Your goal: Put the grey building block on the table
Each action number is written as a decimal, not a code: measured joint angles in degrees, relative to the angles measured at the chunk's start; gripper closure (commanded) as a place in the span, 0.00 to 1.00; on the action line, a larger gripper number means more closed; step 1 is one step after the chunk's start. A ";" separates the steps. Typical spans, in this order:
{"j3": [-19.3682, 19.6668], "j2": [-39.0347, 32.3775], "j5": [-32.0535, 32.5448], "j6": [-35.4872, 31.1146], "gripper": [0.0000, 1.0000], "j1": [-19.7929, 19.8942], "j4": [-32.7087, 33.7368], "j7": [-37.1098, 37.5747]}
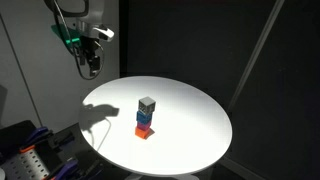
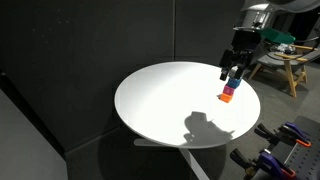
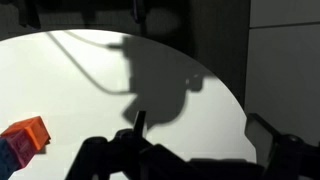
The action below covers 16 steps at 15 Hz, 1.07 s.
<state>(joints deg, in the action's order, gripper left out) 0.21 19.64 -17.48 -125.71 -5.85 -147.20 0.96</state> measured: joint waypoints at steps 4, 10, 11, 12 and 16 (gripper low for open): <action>0.00 0.01 0.00 0.00 0.00 0.00 0.00 0.00; -0.04 -0.02 0.01 -0.02 0.00 0.11 0.00 0.00; -0.04 -0.02 0.03 -0.16 0.00 0.25 0.00 0.00; -0.04 -0.02 0.05 -0.37 0.00 0.48 0.03 0.00; -0.03 -0.02 0.37 -1.93 0.00 1.95 0.33 0.00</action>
<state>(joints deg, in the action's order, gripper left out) 0.18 19.63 -17.11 -127.64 -3.90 -146.87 0.96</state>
